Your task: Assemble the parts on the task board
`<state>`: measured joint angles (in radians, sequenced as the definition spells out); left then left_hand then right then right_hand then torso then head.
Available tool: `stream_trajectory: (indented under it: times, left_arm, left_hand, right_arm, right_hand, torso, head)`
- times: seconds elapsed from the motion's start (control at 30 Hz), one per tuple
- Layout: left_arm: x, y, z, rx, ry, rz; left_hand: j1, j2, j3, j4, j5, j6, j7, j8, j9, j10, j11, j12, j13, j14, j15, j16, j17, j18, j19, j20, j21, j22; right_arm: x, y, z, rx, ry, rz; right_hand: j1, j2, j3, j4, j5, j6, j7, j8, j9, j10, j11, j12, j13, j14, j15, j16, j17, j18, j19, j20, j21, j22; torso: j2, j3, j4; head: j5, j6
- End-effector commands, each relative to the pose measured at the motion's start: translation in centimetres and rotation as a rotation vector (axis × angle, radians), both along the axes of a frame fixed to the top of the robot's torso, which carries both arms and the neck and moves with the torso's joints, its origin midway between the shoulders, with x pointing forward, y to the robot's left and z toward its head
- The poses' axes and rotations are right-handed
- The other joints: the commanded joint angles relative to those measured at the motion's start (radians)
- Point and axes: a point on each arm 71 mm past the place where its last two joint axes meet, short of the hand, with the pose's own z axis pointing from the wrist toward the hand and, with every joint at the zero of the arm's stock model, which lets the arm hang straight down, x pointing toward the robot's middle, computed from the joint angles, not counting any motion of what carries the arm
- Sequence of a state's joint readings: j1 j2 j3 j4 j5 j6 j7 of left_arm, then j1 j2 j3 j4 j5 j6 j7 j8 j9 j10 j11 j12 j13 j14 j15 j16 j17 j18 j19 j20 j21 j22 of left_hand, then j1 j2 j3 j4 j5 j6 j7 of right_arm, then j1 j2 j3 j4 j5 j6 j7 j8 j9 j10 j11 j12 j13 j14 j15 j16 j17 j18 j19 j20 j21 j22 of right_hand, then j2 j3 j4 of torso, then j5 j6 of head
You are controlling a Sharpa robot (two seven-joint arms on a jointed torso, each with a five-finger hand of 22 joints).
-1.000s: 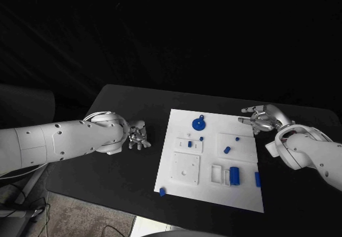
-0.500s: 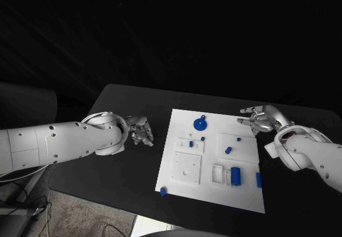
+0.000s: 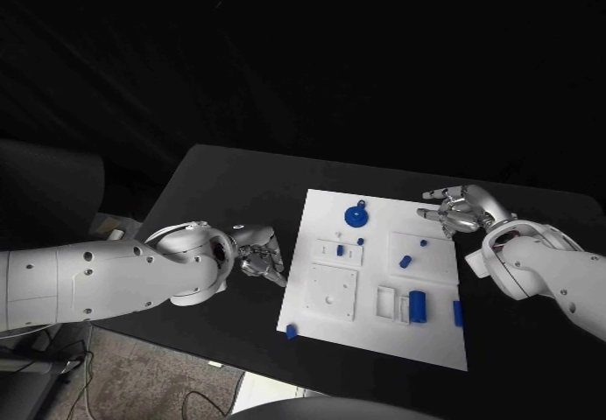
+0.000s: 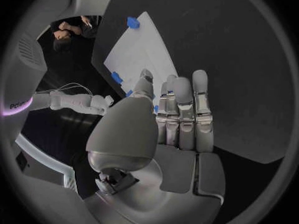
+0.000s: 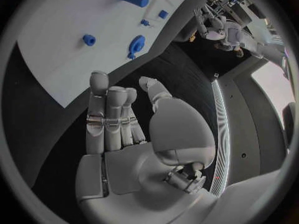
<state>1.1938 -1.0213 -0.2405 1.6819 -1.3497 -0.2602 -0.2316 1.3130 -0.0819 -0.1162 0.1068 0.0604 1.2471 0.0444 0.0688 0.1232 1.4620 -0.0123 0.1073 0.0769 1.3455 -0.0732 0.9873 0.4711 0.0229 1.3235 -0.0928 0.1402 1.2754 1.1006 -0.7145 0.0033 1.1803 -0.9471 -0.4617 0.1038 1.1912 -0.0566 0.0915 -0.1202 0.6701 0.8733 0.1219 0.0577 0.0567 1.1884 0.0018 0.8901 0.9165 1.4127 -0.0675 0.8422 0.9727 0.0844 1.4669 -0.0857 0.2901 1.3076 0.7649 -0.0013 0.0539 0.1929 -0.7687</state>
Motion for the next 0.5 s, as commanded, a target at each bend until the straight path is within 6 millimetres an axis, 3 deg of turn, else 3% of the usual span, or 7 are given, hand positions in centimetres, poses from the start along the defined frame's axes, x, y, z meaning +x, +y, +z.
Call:
stream_trajectory:
  times: [0.03,0.13,0.17,0.27,0.3,0.5]
  left_arm:
    - [-0.7,-0.2,-1.0,0.090,0.011,0.010]
    - [-1.4,-0.4,-2.1,0.143,0.062,0.023]
    - [-1.7,-0.5,-2.6,0.167,0.085,0.027]
    - [-2.3,-0.8,-3.5,0.216,0.135,0.031]
    - [-2.5,-0.9,-3.8,0.228,0.148,0.030]
    - [-3.4,-1.5,-4.7,0.263,0.177,0.023]
  left_hand:
    - [-0.040,-0.030,0.025,0.033,-0.008,0.007,0.001,-0.001,0.011,0.028,-0.002,0.006,0.003,0.007,-0.001,-0.006,0.003,0.008,0.007,-0.001,-0.007,-0.002]
    - [-0.122,-0.066,0.030,0.098,-0.011,-0.002,0.003,-0.002,0.012,0.022,0.002,0.005,0.003,0.005,0.000,-0.009,0.004,0.009,0.007,0.000,-0.009,-0.002]
    - [-0.126,-0.109,0.084,0.143,-0.011,-0.007,0.004,-0.001,0.014,0.020,0.001,0.005,0.003,0.005,0.001,-0.011,0.006,0.008,0.007,-0.001,-0.012,-0.003]
    - [-0.166,-0.129,0.065,0.183,-0.012,-0.020,0.009,-0.003,0.012,0.011,0.006,0.000,0.001,0.000,0.003,-0.013,0.007,0.007,0.004,0.001,-0.016,-0.003]
    - [-0.159,-0.113,-0.002,0.181,-0.010,-0.024,0.009,-0.001,0.013,0.009,0.007,0.002,0.003,-0.002,0.005,-0.015,0.009,0.007,0.002,0.003,-0.019,-0.004]
    - [-0.142,-0.110,-0.012,0.182,-0.011,-0.021,0.008,0.001,0.019,0.007,0.007,0.008,0.006,-0.001,0.006,-0.015,0.012,0.010,0.003,0.005,-0.023,-0.002]
  right_arm:
    - [-0.1,0.3,-0.3,-0.008,0.005,0.027]
    - [-0.2,0.4,-0.6,-0.008,0.010,0.029]
    - [-0.2,0.4,-0.7,-0.008,0.012,0.029]
    - [-0.3,0.5,-0.9,-0.008,0.017,0.029]
    - [-0.3,0.5,-1.0,-0.007,0.019,0.030]
    - [-0.6,0.8,-1.4,-0.004,0.027,0.039]
  right_hand:
    - [-0.010,0.003,-0.001,-0.003,0.003,0.006,0.002,0.000,0.001,0.004,-0.001,0.002,0.001,0.006,-0.003,0.004,0.001,0.012,0.036,-0.003,0.003,0.033]
    - [-0.012,0.004,-0.001,-0.005,0.004,0.006,0.002,0.000,0.001,0.003,-0.001,0.002,0.000,0.006,-0.003,0.004,0.001,0.012,0.036,-0.003,0.003,0.034]
    - [-0.013,0.005,-0.001,-0.006,0.004,0.006,0.002,0.000,0.001,0.003,-0.001,0.001,0.000,0.006,-0.002,0.004,0.001,0.012,0.036,-0.003,0.004,0.034]
    - [-0.013,0.005,-0.001,-0.006,0.004,0.006,0.002,0.000,0.001,0.003,-0.001,0.001,0.000,0.006,-0.002,0.004,0.001,0.012,0.036,-0.003,0.004,0.034]
    - [-0.013,0.005,-0.001,-0.006,0.004,0.006,0.002,0.000,0.001,0.003,-0.001,0.001,0.000,0.006,-0.002,0.004,0.001,0.012,0.036,-0.003,0.004,0.034]
    - [-0.012,0.005,0.000,-0.009,0.004,0.006,0.002,0.000,0.001,0.003,-0.001,0.003,0.001,0.006,-0.003,0.003,0.000,0.012,0.036,-0.003,0.002,0.033]
  torso:
    - [-0.011,0.0001,0.0029]
    - [-0.015,-0.0010,0.0032]
    - [-0.016,-0.0013,0.0038]
    - [-0.020,-0.0016,0.0052]
    - [-0.022,-0.0015,0.0063]
    - [-0.028,-0.0036,0.0093]
  head:
    - [-0.001,-0.007]
    - [-0.003,-0.013]
    - [-0.003,-0.016]
    - [-0.003,-0.021]
    - [-0.003,-0.024]
    - [-0.002,-0.033]
